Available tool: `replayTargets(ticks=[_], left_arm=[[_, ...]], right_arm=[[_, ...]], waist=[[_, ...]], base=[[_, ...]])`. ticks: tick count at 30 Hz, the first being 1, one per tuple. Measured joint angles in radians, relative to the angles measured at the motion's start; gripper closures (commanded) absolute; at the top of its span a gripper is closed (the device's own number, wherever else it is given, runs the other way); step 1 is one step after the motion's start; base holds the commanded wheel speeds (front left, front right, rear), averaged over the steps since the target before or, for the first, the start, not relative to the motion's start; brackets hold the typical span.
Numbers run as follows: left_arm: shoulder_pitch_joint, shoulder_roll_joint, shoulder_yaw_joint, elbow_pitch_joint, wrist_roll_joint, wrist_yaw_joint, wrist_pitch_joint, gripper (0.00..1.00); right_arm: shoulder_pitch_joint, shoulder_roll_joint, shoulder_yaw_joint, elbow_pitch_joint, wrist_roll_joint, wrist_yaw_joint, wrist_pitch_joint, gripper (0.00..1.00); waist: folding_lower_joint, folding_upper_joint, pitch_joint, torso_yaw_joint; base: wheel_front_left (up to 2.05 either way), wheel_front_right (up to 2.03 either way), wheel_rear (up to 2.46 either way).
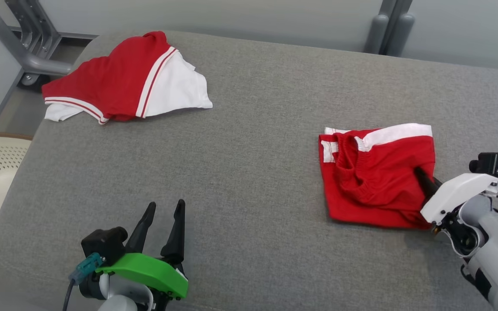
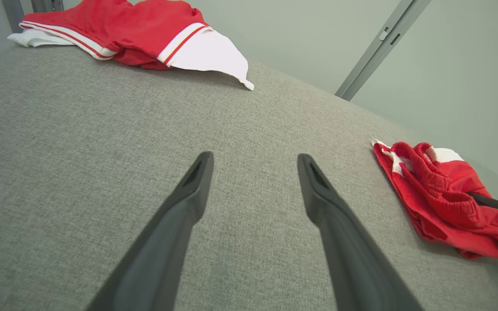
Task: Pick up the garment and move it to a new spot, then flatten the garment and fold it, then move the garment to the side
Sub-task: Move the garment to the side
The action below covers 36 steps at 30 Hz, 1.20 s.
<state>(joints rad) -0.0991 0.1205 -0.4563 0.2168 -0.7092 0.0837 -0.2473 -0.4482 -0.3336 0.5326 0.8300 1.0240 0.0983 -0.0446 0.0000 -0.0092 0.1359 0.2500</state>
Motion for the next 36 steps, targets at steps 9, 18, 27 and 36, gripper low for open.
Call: replayTargets(ticks=[9,18,27,36], left_arm=[[0.0,0.0,0.002,-0.039,0.001,0.0,0.0,0.0],[-0.003,0.001,-0.007,-0.103,0.033,0.005,0.0,0.0],[-0.036,0.026,-0.028,-0.163,0.077,0.009,0.018,0.0],[-0.066,0.033,-0.028,-0.194,0.097,0.01,0.032,0.0]], right_arm=[[-0.061,-0.131,0.021,0.016,-0.076,-0.002,-0.001,1.0],[-0.15,-0.273,0.04,0.03,-0.164,-0.017,0.024,1.0],[-0.247,-0.374,0.039,0.041,-0.197,-0.03,0.054,1.0],[-0.289,-0.405,0.033,0.057,-0.227,-0.068,0.066,1.0]], waist=[[0.0,0.0,0.015,-0.067],[0.0,0.0,0.063,-0.118],[0.0,0.0,0.14,-0.14],[0.0,0.0,0.184,-0.144]], base=[[0.0,0.0,0.0],[0.0,0.0,0.0],[0.0,0.0,0.0],[0.0,0.0,0.0]])
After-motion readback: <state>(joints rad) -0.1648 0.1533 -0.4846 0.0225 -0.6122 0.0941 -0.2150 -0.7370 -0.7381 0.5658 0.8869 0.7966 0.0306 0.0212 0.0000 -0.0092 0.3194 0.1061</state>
